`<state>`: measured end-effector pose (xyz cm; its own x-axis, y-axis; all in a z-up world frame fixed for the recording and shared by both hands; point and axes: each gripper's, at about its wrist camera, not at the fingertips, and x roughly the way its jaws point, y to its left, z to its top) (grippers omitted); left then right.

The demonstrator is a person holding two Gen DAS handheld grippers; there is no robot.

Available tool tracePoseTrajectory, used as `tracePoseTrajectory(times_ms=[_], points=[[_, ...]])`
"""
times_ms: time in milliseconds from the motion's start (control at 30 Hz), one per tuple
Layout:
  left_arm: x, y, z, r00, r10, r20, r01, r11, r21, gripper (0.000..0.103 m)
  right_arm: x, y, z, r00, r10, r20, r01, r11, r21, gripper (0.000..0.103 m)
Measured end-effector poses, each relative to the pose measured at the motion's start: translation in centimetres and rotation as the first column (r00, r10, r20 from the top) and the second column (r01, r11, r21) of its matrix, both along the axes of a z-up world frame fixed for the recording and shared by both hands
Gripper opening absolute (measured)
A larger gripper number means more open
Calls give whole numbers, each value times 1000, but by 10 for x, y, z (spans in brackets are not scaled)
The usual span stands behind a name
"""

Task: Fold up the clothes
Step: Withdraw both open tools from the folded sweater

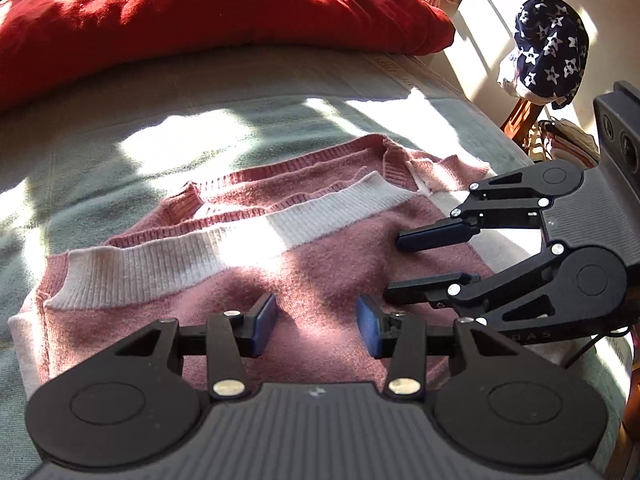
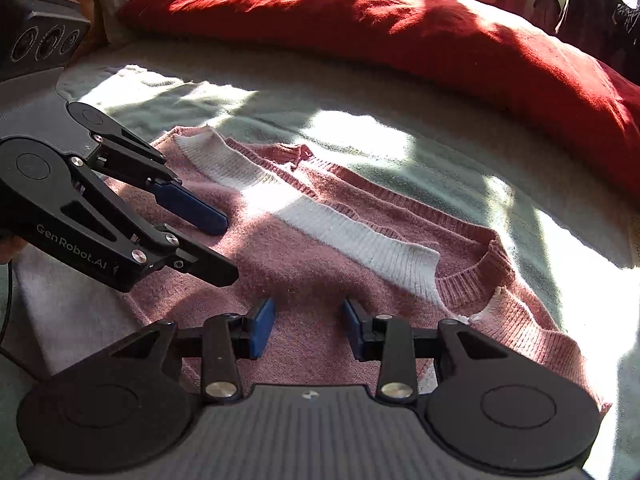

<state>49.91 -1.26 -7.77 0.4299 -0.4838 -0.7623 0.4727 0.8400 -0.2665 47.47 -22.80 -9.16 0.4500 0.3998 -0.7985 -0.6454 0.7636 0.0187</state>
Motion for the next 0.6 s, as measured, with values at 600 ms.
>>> tracePoseTrajectory(times_ms=[600], points=[[-29,29,12,985,163,-57,-159,984,81,50,-26,-43,22,985,-159,-59,159,987,-14,43]])
